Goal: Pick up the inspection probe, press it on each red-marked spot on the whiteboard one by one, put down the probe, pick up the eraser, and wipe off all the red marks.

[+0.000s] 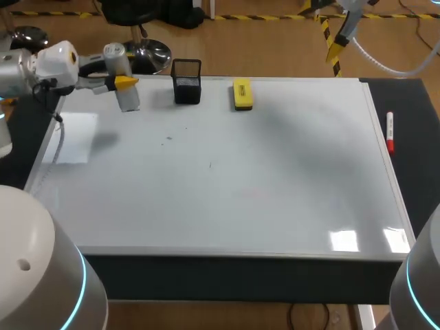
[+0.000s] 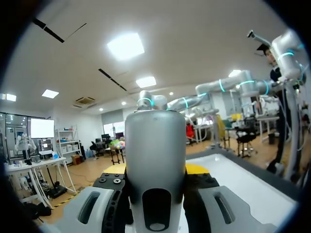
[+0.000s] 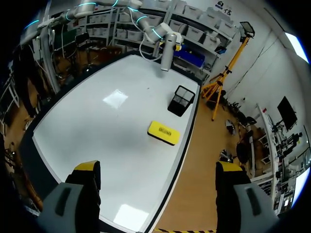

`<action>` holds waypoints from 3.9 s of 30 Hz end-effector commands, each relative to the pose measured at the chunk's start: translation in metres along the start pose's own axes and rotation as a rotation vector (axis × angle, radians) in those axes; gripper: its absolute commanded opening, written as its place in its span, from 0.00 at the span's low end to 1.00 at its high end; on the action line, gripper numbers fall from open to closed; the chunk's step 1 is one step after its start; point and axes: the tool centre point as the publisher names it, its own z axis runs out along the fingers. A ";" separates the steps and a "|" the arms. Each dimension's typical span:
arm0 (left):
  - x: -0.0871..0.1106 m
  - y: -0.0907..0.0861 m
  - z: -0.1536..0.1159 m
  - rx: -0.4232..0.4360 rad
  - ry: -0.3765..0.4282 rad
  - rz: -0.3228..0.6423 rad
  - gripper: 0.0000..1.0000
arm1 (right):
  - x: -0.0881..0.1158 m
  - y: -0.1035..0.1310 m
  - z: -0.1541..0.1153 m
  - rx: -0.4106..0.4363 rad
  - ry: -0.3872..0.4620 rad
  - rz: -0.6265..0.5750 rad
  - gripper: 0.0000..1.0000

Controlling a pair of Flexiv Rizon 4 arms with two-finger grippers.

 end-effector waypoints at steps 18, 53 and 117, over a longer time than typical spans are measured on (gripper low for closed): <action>-0.087 -0.030 0.099 0.056 0.261 0.042 0.00 | 0.000 0.000 -0.001 0.003 0.003 -0.001 1.00; -0.100 0.026 0.140 0.024 0.330 -0.078 0.00 | 0.000 0.000 -0.001 0.003 0.003 -0.001 1.00; -0.096 0.115 0.136 0.061 0.278 -0.099 0.29 | 0.000 0.000 -0.001 0.003 0.003 -0.001 1.00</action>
